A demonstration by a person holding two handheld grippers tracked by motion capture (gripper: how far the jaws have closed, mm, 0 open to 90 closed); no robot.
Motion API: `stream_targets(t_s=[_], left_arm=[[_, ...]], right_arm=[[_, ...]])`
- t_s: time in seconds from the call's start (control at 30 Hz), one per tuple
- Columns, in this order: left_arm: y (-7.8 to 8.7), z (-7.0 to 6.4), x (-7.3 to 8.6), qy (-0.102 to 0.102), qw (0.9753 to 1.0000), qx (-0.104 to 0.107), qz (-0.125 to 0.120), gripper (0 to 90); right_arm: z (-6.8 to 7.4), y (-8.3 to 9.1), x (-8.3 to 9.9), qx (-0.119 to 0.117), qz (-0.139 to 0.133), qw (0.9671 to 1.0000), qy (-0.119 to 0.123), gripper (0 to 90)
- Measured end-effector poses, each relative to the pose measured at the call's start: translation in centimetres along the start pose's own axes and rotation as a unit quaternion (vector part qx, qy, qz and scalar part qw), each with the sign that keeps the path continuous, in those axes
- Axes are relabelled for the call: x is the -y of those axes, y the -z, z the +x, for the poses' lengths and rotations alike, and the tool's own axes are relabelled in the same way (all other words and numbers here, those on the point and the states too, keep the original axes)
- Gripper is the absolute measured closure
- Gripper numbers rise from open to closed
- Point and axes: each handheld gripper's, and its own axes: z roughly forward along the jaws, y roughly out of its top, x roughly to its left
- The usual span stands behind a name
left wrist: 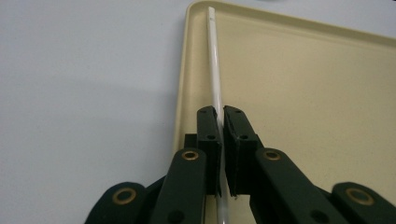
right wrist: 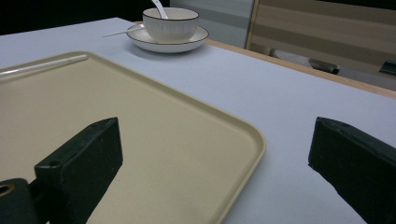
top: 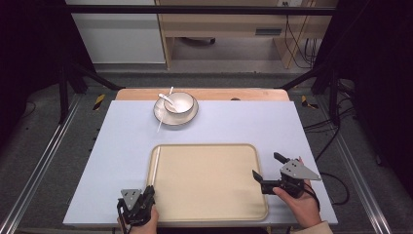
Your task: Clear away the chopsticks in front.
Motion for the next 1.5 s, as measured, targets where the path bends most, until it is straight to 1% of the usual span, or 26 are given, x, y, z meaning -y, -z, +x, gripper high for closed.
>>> stream_targets(t_s=[0.23, 0.47, 0.83, 0.97, 1.03, 1.1, 1.13, 1.17, 1.27, 1.37, 1.4, 1.47, 1.5], left_arm=[[-0.1, 0.0, 0.1, 0.001, 1.0, 0.001, 0.001, 84.9], [-0.2, 0.1, 0.1, 0.006, 1.0, 0.005, 0.001, 84.2], [-0.2, -0.1, 0.1, -0.002, 1.0, 0.001, -0.002, 80.9], [-0.2, -0.1, 0.1, -0.002, 1.0, 0.001, -0.004, 79.4], [0.0, -0.1, -0.1, 0.001, 1.0, 0.004, -0.007, 77.0], [0.3, 0.0, -0.7, -0.001, 0.9999, 0.007, -0.015, 74.2], [0.4, 0.1, -1.2, -0.006, 0.9998, 0.013, -0.015, 72.5], [0.4, 0.1, -1.8, -0.014, 0.9996, 0.018, -0.014, 70.0], [0.0, 0.4, -4.3, -0.042, 0.9984, 0.036, -0.012, 64.3], [-1.1, 0.5, -7.1, -0.076, 0.9957, 0.053, -0.003, 59.4], [-1.7, 0.6, -8.1, -0.084, 0.9946, 0.06, 0.005, 57.4], [-3.1, 0.6, -10.0, -0.1, 0.9911, 0.085, 0.021, 53.8], [-3.8, 0.7, -10.9, -0.106, 0.9898, 0.092, 0.022, 53.9]], right_arm=[[0.0, -0.1, 0.0, -0.001, 0.001, 1.0, 0.001, 3.2], [0.1, -0.1, 0.0, -0.002, 0.001, 1.0, 0.002, 3.2], [0.0, -0.1, 0.0, -0.003, 0.002, 1.0, 0.002, 3.3], [0.1, -0.1, 0.0, -0.003, 0.003, 1.0, 0.001, 3.3], [0.1, -0.1, 0.0, -0.003, 0.003, 1.0, 0.001, 3.3], [0.0, -0.1, 0.1, -0.003, 0.003, 1.0, 0.002, 3.3], [0.0, -0.1, 0.1, -0.003, 0.003, 1.0, 0.003, 3.3], [0.0, -0.1, 0.1, -0.003, 0.003, 1.0, 0.003, 3.3], [0.1, -0.2, 0.1, -0.003, 0.005, 1.0, 0.004, 3.3], [0.1, -0.2, 0.1, -0.004, 0.008, 0.9999, 0.005, 3.3], [0.1, -0.2, 0.1, -0.004, 0.009, 0.9999, 0.006, 3.3], [0.2, -0.2, 0.1, -0.004, 0.01, 0.9999, 0.006, 3.3], [0.2, -0.3, 0.1, -0.004, 0.011, 0.9999, 0.006, 3.3]])
